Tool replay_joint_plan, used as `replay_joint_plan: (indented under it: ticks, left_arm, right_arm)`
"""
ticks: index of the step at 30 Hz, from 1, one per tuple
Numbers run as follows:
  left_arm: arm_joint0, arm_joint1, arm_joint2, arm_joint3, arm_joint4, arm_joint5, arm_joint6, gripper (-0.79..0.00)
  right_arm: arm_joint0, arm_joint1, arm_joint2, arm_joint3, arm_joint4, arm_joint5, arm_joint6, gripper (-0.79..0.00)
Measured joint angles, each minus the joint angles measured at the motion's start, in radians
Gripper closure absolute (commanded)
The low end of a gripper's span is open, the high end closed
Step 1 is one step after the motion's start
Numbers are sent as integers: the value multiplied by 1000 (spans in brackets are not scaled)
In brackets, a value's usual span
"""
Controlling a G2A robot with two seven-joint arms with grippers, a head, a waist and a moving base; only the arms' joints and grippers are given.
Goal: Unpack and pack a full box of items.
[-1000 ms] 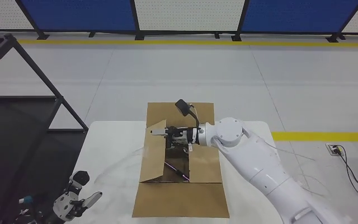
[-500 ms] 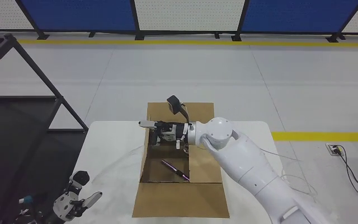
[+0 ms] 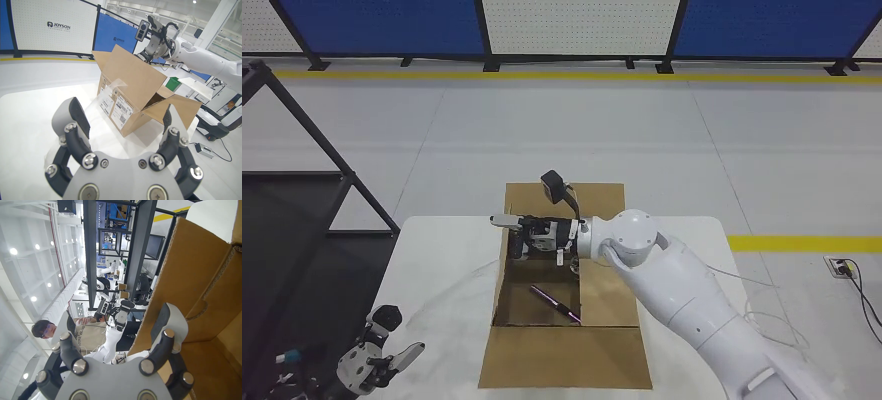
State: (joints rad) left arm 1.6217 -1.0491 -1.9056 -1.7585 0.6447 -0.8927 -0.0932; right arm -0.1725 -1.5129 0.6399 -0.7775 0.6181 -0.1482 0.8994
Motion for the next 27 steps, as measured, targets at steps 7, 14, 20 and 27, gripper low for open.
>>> replay_joint_plan:
  ticks: [7,14,20,27]
  left_arm:
    - [-4,-2,21,-34,0,47,1,-785]
    - [-4,-4,8,-13,-25,96,20,-785]
    - [-10,-4,-14,41,-46,133,29,-785]
    - [-35,-3,-22,103,-91,177,21,-785]
  right_arm:
    - [-25,-11,-8,-65,-42,52,-76,-785]
    - [-2,-63,-47,-35,-57,90,-132,-785]
    - [34,-116,-79,44,-66,83,-152,-785]
    - [64,-173,-118,119,-101,47,-125,-785]
